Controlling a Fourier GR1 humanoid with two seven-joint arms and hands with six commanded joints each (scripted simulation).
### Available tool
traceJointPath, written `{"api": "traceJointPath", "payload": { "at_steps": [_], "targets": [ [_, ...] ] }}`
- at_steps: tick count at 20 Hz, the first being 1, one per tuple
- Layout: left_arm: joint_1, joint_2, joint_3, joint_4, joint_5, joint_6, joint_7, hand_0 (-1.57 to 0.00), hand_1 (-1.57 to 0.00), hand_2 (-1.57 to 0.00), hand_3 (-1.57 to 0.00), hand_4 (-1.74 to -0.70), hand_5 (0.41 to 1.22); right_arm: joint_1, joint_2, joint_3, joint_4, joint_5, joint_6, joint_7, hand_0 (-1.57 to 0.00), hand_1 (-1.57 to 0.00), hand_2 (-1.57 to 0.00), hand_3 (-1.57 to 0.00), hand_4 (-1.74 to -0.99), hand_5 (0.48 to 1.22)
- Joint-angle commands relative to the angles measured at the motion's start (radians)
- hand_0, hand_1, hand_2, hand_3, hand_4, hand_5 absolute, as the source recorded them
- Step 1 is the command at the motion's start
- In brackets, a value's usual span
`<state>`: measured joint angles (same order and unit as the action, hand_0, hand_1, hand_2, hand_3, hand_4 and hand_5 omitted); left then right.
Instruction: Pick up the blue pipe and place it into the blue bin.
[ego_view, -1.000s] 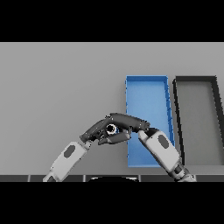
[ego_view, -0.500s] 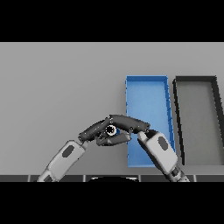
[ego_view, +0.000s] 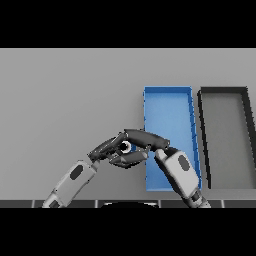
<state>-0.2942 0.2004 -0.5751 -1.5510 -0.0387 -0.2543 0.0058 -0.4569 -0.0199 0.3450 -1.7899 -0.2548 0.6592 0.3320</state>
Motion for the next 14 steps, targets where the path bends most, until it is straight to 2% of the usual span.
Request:
{"api": "traceJointPath", "payload": {
  "at_steps": [1, 2, 4, 5, 6, 8, 9, 10, 12, 13, 14],
  "targets": [
    [-0.004, -0.009, -0.004, 0.008, -0.011, 0.014, 0.011, -0.02, -0.02, -0.02, -0.02, -0.9, 0.569, -0.009, 0.003, -0.017, 0.008, -0.01, -0.003, 0.02, -1.57, -1.57, -1.57, -1.57, -1.488, 1.22],
    [-0.002, 0.002, 0.003, 0.003, -0.003, 0.009, 0.018, -0.02, -0.01, -0.01, -0.01, -0.9, 0.562, 0.002, 0.0, -0.022, -0.012, -0.034, -0.002, 0.03, -1.57, -1.57, -1.57, -1.57, -1.489, 1.22],
    [-0.002, -0.012, -0.003, 0.021, -0.007, 0.012, 0.044, -0.01, -0.01, -0.01, -0.01, -0.9, 0.548, -0.018, 0.02, -0.033, -0.023, -0.129, -0.037, 0.116, -1.57, -1.57, -1.57, -1.57, -1.491, 1.221],
    [-0.002, -0.009, -0.001, 0.02, 0.0, 0.006, 0.044, -0.01, -0.01, -0.01, -0.01, -0.91, 0.541, -0.034, 0.009, -0.054, -0.033, -0.174, -0.053, 0.139, -1.57, -1.57, -1.57, -1.57, -1.541, 1.221],
    [0.002, -0.004, 0.002, 0.017, 0.007, 0.001, 0.047, -0.01, -0.01, 0.0, -0.01, -0.91, 0.534, -0.061, -0.001, -0.069, -0.04, -0.237, -0.081, 0.186, -1.57, -1.57, -1.57, -1.57, -1.581, 1.221],
    [0.009, -0.007, -0.001, 0.021, 0.004, 0.002, 0.05, 0.0, 0.0, 0.0, 0.0, -0.91, 0.514, -0.13, -0.025, -0.106, -0.051, -0.366, -0.16, 0.256, -1.57, -1.57, -1.57, -1.57, -1.639, 1.221],
    [0.004, -0.013, -0.003, 0.021, 0.004, 0.003, 0.056, 0.0, 0.0, 0.0, 0.0, -0.92, 0.507, -0.152, -0.05, -0.112, -0.056, -0.415, -0.202, 0.275, -1.57, -1.57, -1.57, -1.57, -1.659, 1.221],
    [0.011, -0.011, -0.005, 0.018, 0.007, -0.001, 0.056, 0.0, 0.0, 0.0, 0.0, -0.92, 0.504, -0.191, -0.107, -0.108, -0.059, -0.49, -0.283, 0.276, -1.57, -1.57, -1.57, -1.57, -1.675, 1.194],
    [0.022, -0.007, -0.011, 0.006, 0.007, -0.004, 0.052, 0.0, 0.0, 0.0, 0.0, -0.92, 0.503, -0.276, -0.152, -0.14, -0.059, -0.594, -0.367, 0.278, -1.57, -1.57, -1.57, -1.57, -1.699, 1.154],
    [0.016, -0.015, -0.016, 0.003, 0.004, 0.0, 0.077, 0.0, 0.0, 0.0, 0.0, -0.92, 0.503, -0.34, -0.188, -0.177, -0.048, -0.655, -0.412, 0.274, -1.57, -1.57, -1.57, -1.57, -1.707, 1.141],
    [0.008, -0.009, -0.008, -0.004, 0.011, -0.003, 0.081, 0.0, 0.0, 0.0, 0.0, -0.92, 0.503, -0.409, -0.213, -0.206, -0.018, -0.65, -0.42, 0.233, -1.57, -1.57, -1.57, -1.57, -1.714, 1.134]
  ]
}}
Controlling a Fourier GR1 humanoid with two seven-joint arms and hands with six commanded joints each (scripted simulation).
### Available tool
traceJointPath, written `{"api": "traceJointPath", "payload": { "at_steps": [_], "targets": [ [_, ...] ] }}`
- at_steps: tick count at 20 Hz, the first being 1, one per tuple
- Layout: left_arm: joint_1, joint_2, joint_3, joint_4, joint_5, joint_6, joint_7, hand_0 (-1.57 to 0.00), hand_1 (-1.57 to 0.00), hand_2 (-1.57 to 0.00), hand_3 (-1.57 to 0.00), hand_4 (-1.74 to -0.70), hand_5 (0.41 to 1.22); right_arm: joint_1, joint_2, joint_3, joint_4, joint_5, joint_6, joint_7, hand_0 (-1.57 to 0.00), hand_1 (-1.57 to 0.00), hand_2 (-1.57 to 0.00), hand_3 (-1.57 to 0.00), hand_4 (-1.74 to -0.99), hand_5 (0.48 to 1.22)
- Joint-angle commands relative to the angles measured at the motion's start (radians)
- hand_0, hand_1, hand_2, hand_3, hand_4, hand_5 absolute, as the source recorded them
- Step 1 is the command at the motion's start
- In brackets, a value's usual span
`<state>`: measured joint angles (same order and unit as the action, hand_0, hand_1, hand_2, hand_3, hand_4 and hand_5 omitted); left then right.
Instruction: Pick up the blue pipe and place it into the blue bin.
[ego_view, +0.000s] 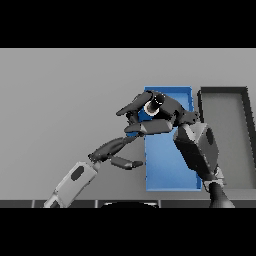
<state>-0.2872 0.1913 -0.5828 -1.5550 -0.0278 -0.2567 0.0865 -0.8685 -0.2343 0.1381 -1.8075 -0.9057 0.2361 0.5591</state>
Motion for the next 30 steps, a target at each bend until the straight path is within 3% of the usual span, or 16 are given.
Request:
{"api": "traceJointPath", "payload": {
  "at_steps": [1, 5, 7, 12, 16, 20, 22, 26, 27, 28, 30],
  "targets": [
    [0.003, 0.009, -0.001, -0.004, -0.004, -0.002, -0.016, 0.0, 0.0, 0.0, 0.0, -0.91, 0.502, -0.036, -0.023, -0.019, 0.027, 0.007, -0.004, -0.016, -1.57, -1.57, -1.57, -1.57, -1.72, 1.127],
    [0.017, 0.019, -0.001, -0.021, 0.006, -0.011, -0.022, 0.0, 0.0, 0.0, 0.0, -0.91, 0.492, -0.163, -0.11, -0.09, 0.167, 0.074, -0.086, -0.07, -1.57, -1.57, -1.57, -1.57, -1.732, 1.117],
    [0.017, 0.02, 0.0, -0.009, 0.003, -0.011, -0.019, 0.0, 0.0, 0.0, 0.0, -0.91, 0.491, -0.176, -0.149, -0.123, 0.26, 0.108, -0.103, -0.072, -1.57, -1.57, -1.57, -1.57, -1.735, 1.131],
    [0.021, 0.024, 0.013, -0.014, 0.02, -0.014, -0.014, 0.0, 0.0, 0.0, 0.0, -0.9, 0.489, -0.053, -0.198, -0.147, 0.416, 0.204, -0.108, -0.071, -1.57, -1.57, -1.57, -1.57, -1.739, 1.12],
    [0.03, 0.022, 0.013, -0.012, 0.022, -0.012, -0.011, 0.0, 0.0, 0.0, 0.0, -0.89, 0.478, 0.102, -0.203, -0.122, 0.409, 0.246, -0.135, -0.033, -1.57, -1.57, -1.57, -1.57, -1.74, 1.121],
    [0.025, 0.015, 0.008, -0.02, 0.013, -0.003, -0.013, 0.0, 0.0, 0.0, 0.0, -0.89, 0.466, 0.228, -0.188, -0.088, 0.4, 0.26, -0.202, 0.05, -1.57, -1.57, -1.57, -1.57, -1.741, 1.12],
    [0.019, 0.014, 0.009, -0.014, 0.011, -0.004, -0.012, 0.0, 0.0, 0.0, 0.0, -0.88, 0.463, 0.28, -0.224, -0.028, 0.403, 0.237, -0.238, 0.051, -1.57, -1.57, -1.57, -1.57, -1.741, 1.122],
    [0.023, 0.016, 0.01, -0.026, 0.022, -0.007, 0.003, 0.0, 0.0, 0.0, 0.0, -0.88, 0.46, 0.355, -0.295, 0.107, 0.441, 0.191, -0.263, 0.051, -1.57, -1.57, -1.57, -1.57, -1.591, 1.114],
    [0.025, 0.018, 0.01, -0.03, 0.022, -0.005, 0.004, 0.0, 0.0, 0.0, 0.0, -0.89, 0.457, 0.355, -0.326, 0.164, 0.461, 0.154, -0.28, 0.051, -1.57, -1.57, -1.57, -1.33, -1.599, 1.11],
    [0.031, 0.016, 0.006, -0.037, 0.022, -0.004, 0.007, 0.0, 0.0, 0.0, 0.0, -0.89, 0.455, 0.357, -0.357, 0.231, 0.475, 0.113, -0.324, 0.051, -1.56, -1.46, -1.39, -1.12, -1.547, 1.133],
    [0.031, 0.009, 0.002, -0.038, 0.017, 0.002, 0.016, 0.0, 0.0, 0.0, 0.0, -0.89, 0.454, 0.308, -0.425, 0.36, 0.533, -0.01, -0.367, 0.051, -1.04, -0.93, -0.89, -0.72, -1.455, 1.164]
  ]
}}
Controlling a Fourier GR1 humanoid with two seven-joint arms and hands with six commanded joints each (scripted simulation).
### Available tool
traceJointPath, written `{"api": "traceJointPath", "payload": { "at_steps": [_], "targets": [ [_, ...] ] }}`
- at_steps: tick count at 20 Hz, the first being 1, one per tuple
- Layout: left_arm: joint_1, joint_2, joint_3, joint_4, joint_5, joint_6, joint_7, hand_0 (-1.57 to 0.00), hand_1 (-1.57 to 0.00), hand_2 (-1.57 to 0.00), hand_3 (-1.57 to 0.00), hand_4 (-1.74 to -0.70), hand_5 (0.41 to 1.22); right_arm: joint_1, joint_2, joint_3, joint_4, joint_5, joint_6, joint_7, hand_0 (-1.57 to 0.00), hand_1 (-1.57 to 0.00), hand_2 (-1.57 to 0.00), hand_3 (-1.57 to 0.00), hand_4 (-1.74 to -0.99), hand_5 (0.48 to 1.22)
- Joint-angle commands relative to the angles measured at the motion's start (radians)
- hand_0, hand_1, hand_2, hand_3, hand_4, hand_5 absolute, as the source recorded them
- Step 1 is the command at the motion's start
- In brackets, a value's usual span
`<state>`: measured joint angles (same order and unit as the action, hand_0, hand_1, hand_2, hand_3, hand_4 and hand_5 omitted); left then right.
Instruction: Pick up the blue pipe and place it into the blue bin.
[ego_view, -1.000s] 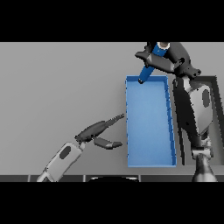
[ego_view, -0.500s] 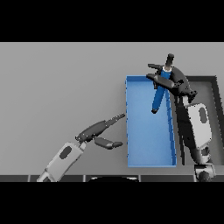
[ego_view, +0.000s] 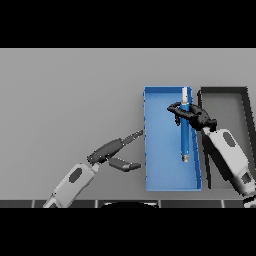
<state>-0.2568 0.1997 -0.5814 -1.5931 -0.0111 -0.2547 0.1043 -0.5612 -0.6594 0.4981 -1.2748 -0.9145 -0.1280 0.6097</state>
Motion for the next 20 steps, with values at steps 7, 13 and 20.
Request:
{"api": "traceJointPath", "payload": {
  "at_steps": [7, 13, 20],
  "targets": [
    [-0.006, 0.007, 0.011, 0.004, 0.011, -0.007, -0.001, 0.0, 0.0, 0.0, 0.0, -0.89, 0.453, -0.094, -0.106, 0.267, 0.02, -0.032, 0.019, -0.005, -0.22, -0.19, -0.19, -0.15, -1.165, 0.924],
    [-0.001, 0.002, 0.008, 0.027, -0.002, -0.002, -0.018, 0.0, 0.0, 0.0, 0.0, -0.91, 0.457, -0.12, -0.082, 0.316, 0.078, 0.076, 0.022, -0.058, -0.06, -0.05, -0.05, -0.04, -1.124, 0.738],
    [-0.014, -0.003, 0.016, 0.022, 0.01, -0.002, 0.002, 0.0, 0.0, 0.0, 0.0, -0.92, 0.466, -0.118, -0.089, 0.31, 0.079, 0.076, 0.026, -0.077, -0.01, -0.01, -0.01, -0.01, -1.132, 0.675]
  ]
}}
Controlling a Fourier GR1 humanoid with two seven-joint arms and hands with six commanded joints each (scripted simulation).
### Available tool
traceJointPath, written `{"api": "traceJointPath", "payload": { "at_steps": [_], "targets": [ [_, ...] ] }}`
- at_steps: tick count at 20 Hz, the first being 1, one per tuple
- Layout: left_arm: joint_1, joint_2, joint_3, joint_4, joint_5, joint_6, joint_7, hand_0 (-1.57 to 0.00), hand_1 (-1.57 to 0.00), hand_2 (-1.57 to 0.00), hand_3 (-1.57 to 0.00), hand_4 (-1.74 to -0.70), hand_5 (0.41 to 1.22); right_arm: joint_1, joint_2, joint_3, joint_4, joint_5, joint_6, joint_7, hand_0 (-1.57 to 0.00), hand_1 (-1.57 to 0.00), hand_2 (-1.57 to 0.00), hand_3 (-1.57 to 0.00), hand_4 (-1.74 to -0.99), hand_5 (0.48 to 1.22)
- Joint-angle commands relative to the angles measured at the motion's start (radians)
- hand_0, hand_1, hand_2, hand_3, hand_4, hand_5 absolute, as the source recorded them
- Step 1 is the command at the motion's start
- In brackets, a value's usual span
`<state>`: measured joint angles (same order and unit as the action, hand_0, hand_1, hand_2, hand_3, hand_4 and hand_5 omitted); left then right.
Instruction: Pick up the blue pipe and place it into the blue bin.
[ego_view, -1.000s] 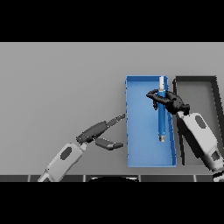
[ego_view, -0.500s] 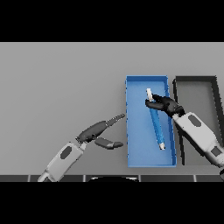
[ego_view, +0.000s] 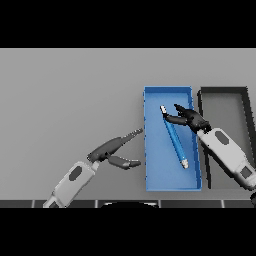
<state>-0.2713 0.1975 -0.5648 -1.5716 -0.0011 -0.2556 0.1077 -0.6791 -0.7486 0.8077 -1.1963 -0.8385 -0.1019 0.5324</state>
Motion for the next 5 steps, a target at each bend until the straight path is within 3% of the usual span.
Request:
{"api": "traceJointPath", "payload": {
  "at_steps": [1, 5],
  "targets": [
    [0.003, -0.003, -0.001, 0.009, 0.005, -0.005, -0.007, 0.0, 0.0, 0.0, 0.0, -0.92, 0.464, 0.002, -0.007, 0.0, -0.005, -0.004, 0.01, 0.003, -0.01, -0.01, -0.01, -0.01, -1.129, 0.672],
    [-0.021, -0.024, 0.001, 0.041, -0.002, -0.001, -0.005, 0.0, 0.0, 0.0, 0.0, -0.92, 0.468, 0.006, 0.004, -0.005, 0.016, -0.01, 0.03, -0.021, -0.01, -0.01, -0.01, -0.01, -1.129, 0.677]
  ]
}}
